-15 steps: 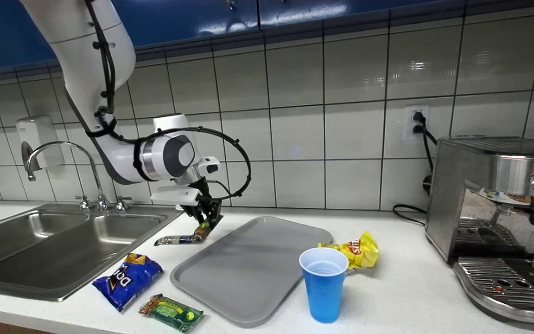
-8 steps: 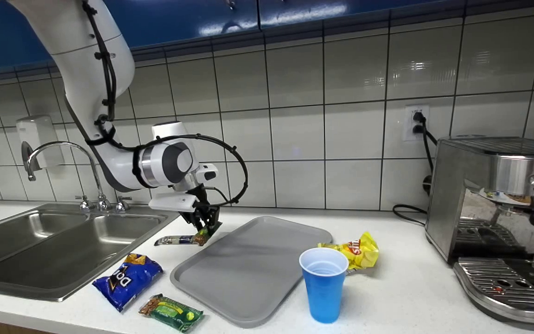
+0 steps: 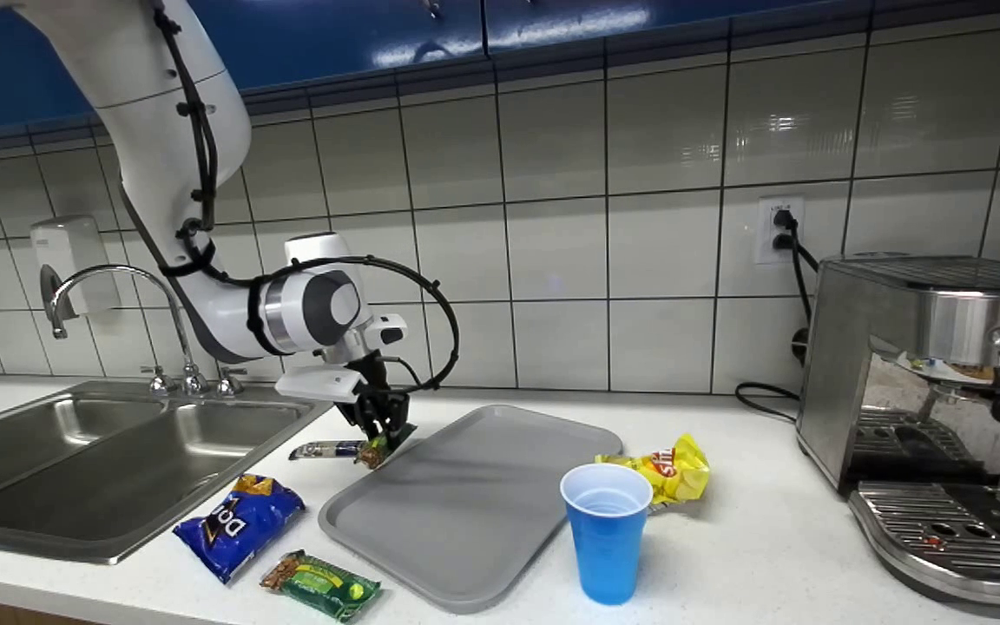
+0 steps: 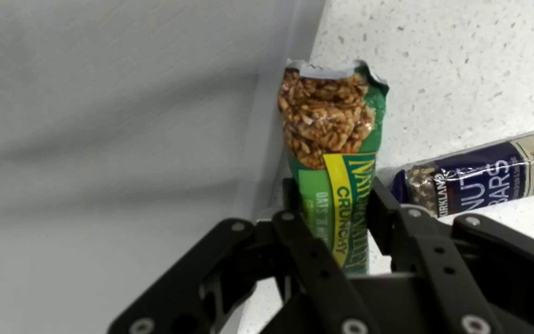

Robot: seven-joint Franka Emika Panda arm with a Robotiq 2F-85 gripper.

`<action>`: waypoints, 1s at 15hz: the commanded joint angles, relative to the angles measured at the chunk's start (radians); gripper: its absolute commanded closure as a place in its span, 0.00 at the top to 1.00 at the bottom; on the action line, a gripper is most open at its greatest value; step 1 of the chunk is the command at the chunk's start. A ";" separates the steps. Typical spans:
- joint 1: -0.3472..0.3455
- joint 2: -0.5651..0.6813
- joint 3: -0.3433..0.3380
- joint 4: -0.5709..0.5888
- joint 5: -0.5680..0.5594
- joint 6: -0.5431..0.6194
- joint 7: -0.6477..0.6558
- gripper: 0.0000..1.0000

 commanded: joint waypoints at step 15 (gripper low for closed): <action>0.028 0.029 -0.020 0.054 -0.002 -0.059 0.091 0.67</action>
